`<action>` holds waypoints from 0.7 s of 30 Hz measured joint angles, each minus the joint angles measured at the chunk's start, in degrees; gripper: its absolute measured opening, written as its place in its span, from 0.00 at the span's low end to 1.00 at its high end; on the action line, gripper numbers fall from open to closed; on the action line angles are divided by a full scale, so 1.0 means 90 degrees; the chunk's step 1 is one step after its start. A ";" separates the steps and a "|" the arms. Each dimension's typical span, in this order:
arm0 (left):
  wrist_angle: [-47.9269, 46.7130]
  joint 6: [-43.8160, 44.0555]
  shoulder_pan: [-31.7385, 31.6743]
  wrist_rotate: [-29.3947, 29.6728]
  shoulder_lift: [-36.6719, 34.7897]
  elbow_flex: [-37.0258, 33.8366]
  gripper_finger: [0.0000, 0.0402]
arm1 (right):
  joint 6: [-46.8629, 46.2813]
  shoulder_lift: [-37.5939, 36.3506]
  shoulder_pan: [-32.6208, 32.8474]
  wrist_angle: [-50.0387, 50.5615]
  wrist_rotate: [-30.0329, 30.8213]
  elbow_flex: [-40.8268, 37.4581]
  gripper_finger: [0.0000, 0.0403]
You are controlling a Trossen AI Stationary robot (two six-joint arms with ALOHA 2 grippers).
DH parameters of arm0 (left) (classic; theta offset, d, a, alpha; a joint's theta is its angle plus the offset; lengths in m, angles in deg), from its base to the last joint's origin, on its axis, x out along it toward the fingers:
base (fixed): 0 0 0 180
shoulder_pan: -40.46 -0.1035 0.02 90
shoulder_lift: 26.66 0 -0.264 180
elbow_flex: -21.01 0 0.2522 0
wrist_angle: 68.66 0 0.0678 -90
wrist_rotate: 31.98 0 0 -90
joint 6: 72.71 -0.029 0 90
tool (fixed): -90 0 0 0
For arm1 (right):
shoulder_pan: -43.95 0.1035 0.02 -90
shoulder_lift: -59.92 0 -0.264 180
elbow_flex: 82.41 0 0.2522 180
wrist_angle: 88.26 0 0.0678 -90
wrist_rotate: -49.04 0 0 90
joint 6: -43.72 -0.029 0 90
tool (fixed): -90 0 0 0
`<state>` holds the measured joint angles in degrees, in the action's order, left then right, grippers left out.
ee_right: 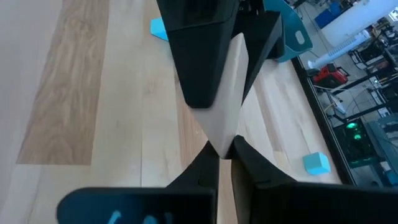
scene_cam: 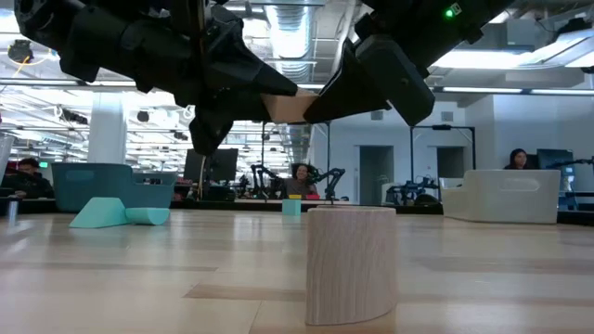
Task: Sort & place blocks by color
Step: Put the right brown block into the transparent bin
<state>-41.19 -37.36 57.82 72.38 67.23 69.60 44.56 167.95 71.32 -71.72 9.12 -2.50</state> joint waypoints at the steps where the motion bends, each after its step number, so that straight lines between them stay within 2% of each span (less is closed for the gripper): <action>1: -0.0017 -0.0050 0.0000 0.0011 -0.0001 0.0000 0.26 | -0.0016 0.0000 0.0000 -0.0002 0.0000 0.0000 0.09; 6: -0.0702 -0.0441 0.0012 -0.0014 -0.0239 0.0019 0.26 | -0.0282 0.0002 -0.0010 -0.0008 -0.0048 0.0000 0.16; 11: -0.2717 -0.1381 0.0482 -0.0033 -0.1011 0.0000 0.26 | -0.0577 -0.0002 0.0057 -0.0007 0.0115 0.0015 0.25; 17: -0.4934 -0.1084 0.1541 0.0737 -0.2261 0.0005 0.26 | -0.0615 -0.0005 0.0156 -0.0003 0.0122 0.0032 0.32; 21: -0.5516 -0.0729 0.2254 0.1409 -0.2777 0.0005 0.26 | -0.0674 -0.0005 0.0059 -0.0011 0.0115 0.0032 0.36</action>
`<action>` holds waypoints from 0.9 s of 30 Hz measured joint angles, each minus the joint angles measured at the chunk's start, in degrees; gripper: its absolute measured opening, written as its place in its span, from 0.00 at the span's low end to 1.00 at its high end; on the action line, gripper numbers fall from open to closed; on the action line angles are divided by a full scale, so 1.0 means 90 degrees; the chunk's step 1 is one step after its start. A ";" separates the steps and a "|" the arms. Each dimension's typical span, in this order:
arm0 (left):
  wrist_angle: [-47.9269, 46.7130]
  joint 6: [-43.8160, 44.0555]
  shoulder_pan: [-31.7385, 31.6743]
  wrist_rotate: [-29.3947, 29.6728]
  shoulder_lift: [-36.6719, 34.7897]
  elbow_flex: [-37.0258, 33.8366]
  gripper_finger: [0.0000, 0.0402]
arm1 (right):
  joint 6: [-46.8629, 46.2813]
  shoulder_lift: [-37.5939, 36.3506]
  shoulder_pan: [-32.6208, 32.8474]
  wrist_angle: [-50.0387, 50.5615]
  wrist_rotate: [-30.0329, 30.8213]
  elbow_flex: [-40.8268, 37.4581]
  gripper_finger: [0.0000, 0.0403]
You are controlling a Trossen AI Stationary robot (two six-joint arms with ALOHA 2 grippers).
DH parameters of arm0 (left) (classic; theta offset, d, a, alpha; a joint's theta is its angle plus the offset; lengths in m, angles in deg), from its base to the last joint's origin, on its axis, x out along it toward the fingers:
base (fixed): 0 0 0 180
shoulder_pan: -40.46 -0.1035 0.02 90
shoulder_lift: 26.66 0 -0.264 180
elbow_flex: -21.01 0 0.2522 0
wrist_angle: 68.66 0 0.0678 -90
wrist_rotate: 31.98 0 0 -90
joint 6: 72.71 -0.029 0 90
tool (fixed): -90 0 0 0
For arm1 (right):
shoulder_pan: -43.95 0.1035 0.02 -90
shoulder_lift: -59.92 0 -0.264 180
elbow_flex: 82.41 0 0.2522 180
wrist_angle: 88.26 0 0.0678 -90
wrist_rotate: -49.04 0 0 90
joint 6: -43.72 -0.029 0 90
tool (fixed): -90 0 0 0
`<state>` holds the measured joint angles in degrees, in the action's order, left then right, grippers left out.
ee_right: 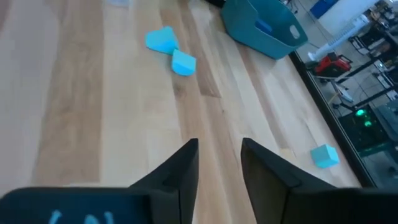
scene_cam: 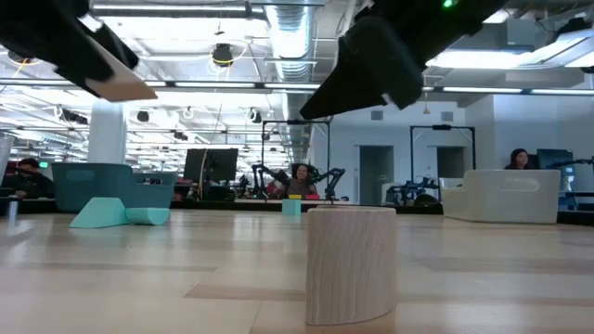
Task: Sort & place blocks by color
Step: Put the right brown block into the transparent bin
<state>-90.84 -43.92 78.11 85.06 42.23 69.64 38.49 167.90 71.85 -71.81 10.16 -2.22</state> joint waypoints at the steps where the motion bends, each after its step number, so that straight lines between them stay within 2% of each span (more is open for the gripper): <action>1: -0.0029 -0.0001 0.0142 0.0112 -0.0041 0.0000 0.26 | -0.0002 0.0000 -0.0037 -0.0019 -0.0012 0.0000 0.37; 3: -0.0018 -0.0136 0.0388 0.0147 -0.0071 0.0000 0.26 | -0.0003 0.0000 -0.0106 -0.0074 -0.0132 0.0000 0.38; 5: -0.0243 -0.0299 0.0620 -0.0046 -0.0071 0.0019 0.26 | -0.0123 0.0000 -0.0179 -0.0105 -0.0536 0.0000 0.39; 8: -0.1378 -0.0181 0.0932 -0.0244 -0.0062 0.0252 0.26 | -0.0475 0.0000 -0.0260 -0.0083 -0.1792 0.0080 0.40; 14: -0.3782 0.1068 0.1495 -0.0196 -0.0057 0.1151 0.26 | -0.0971 0.0000 -0.0340 0.0136 -0.4601 0.0326 0.39; 16: -0.4406 0.1367 0.1711 -0.0331 -0.0055 0.1525 0.26 | -0.0924 0.0000 -0.0335 0.0168 -0.5156 0.0395 0.39; 18: -0.4916 0.1700 0.1928 -0.0505 -0.0057 0.1837 0.26 | -0.0807 0.0000 -0.0296 0.0157 -0.5439 0.0406 0.39; 20: -0.5401 0.2073 0.2129 -0.0741 -0.0057 0.2050 0.26 | -0.0423 0.0000 -0.0262 0.0191 -0.5676 0.0403 0.40; 23: -0.5875 0.2638 0.2386 -0.1250 -0.0057 0.2118 0.26 | 0.1022 0.0003 -0.0177 0.0239 -0.6026 0.0403 0.42; 27: -0.6484 0.3540 0.2623 -0.1824 -0.0025 0.1945 0.30 | 0.2662 0.0010 -0.0056 0.0261 -0.6061 0.0398 0.46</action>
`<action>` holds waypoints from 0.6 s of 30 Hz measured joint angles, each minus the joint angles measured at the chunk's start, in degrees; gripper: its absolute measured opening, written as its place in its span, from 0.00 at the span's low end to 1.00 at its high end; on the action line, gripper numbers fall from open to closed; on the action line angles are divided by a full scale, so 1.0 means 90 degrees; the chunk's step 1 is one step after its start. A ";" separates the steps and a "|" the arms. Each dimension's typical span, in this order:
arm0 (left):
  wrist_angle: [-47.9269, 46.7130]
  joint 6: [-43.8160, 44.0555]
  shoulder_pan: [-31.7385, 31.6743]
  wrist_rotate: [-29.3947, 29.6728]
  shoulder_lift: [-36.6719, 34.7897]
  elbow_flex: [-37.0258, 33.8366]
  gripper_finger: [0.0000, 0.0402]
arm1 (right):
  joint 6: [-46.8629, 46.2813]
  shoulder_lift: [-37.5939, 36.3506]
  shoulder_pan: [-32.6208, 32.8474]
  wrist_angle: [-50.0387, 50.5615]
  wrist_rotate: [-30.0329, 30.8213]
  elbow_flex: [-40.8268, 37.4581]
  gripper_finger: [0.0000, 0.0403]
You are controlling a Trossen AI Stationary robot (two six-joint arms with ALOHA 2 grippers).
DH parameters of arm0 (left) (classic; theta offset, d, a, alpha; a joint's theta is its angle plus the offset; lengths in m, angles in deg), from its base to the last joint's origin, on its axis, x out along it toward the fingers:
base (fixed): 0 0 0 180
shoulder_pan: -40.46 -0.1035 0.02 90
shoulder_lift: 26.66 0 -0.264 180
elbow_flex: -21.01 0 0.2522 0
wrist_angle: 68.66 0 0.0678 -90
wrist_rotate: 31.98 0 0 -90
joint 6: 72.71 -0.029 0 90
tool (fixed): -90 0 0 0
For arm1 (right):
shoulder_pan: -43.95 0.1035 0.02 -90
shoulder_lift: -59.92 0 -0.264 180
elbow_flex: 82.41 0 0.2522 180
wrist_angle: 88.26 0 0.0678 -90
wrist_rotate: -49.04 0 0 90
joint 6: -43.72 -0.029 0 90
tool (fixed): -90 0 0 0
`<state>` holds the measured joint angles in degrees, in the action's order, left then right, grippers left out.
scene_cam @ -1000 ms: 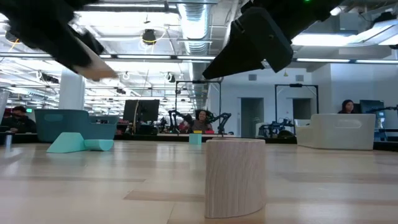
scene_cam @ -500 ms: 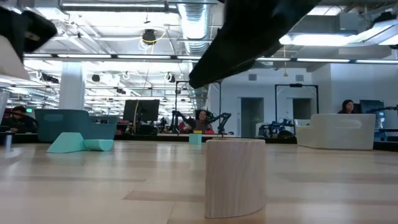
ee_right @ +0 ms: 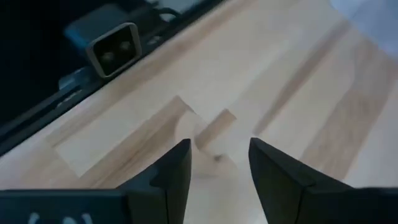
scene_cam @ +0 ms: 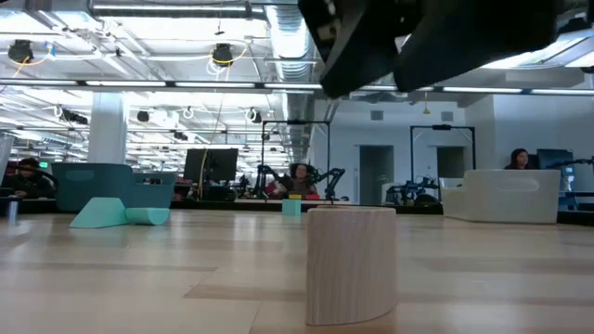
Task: Sort & place blocks by color
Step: Put the right brown block into the transparent bin, then put the brown block into the transparent bin
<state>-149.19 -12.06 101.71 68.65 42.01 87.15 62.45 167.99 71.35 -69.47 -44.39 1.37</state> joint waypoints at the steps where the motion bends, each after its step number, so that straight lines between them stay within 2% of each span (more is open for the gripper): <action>1: -0.0106 0.0253 0.0038 -0.0105 0.0000 -0.0081 0.30 | 0.0164 0.0000 0.0012 -0.0027 -0.0004 0.0000 0.47; 5: -0.0123 0.0651 0.0075 -0.0437 0.0003 -0.0389 0.30 | 0.0293 0.0000 -0.0005 -0.0102 -0.0056 0.0000 0.51; 9: -0.0269 0.0887 0.0021 -0.0316 0.0005 -0.0557 0.32 | 0.0710 0.0300 -0.0048 -0.0131 -0.0142 -0.0001 0.53; 18: -0.0479 0.1172 -0.0095 -0.0254 0.0000 -0.0558 0.52 | 0.1266 0.0639 -0.0049 -0.0045 -0.0172 0.0239 0.55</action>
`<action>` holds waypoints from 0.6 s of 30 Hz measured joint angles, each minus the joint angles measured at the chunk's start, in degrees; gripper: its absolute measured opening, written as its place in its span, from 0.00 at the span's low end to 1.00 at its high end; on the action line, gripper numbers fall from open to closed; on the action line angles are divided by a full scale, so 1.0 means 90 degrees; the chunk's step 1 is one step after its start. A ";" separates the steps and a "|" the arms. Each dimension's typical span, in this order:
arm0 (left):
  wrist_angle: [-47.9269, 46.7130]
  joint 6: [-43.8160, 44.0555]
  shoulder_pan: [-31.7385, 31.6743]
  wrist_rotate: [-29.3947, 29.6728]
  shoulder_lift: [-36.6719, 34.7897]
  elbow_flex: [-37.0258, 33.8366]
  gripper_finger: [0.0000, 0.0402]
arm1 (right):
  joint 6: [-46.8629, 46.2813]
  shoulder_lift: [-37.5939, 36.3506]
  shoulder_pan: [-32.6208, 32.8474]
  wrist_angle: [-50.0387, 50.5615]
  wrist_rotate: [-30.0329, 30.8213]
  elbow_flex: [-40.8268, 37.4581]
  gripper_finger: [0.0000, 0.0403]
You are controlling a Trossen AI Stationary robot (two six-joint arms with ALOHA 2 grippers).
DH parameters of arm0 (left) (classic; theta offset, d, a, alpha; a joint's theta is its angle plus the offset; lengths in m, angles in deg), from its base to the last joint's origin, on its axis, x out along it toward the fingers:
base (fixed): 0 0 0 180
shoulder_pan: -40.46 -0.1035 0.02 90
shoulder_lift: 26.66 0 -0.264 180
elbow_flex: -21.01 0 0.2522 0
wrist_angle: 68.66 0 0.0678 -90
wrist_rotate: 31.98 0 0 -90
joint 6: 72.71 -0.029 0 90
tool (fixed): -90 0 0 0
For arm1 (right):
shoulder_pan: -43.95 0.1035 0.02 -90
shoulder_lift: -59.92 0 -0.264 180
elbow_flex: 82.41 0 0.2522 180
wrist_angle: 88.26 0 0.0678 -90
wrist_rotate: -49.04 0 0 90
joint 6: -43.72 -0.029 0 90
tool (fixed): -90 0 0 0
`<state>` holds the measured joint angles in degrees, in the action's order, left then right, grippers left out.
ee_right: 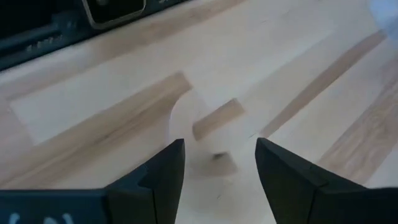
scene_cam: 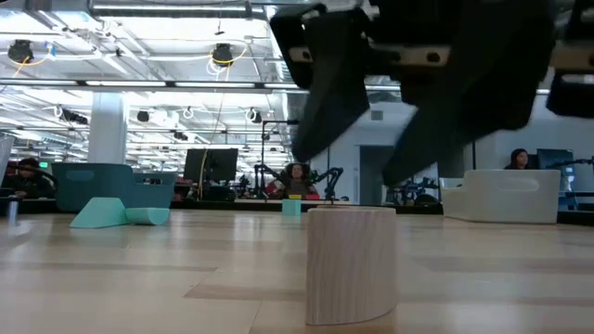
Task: Sort & place blocks by color
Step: Put the brown block into the transparent bin
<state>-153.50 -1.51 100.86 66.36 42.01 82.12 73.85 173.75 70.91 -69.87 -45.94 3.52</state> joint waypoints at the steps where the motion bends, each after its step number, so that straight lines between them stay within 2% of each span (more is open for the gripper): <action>1: -0.0006 0.0000 0.0000 -0.0001 0.0000 0.0000 0.54 | -0.0005 -0.0010 0.0000 -0.0020 -0.0002 0.0004 0.55; 6: -0.0055 -0.0153 0.0000 -0.0003 0.0000 0.0000 0.60 | -0.0007 0.0000 -0.0005 0.0042 -0.0267 -0.0001 0.55; 12: -0.0227 -0.0174 0.0000 0.0092 0.0001 0.0158 0.60 | -0.0006 0.0294 0.0000 -0.0144 -0.0432 0.0021 0.55; 15: -0.0443 -0.0198 0.0000 0.0446 0.0002 0.0471 0.59 | -0.0010 0.0385 0.0000 0.0061 -0.0437 -0.0015 0.55; 18: -0.0551 -0.0396 0.0000 0.1140 0.0002 0.0845 0.57 | -0.0112 0.0393 0.0000 0.0102 -0.0415 0.0001 0.55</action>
<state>-158.46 -5.08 100.86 76.63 42.03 89.73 72.84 177.29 70.91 -68.96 -49.67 3.53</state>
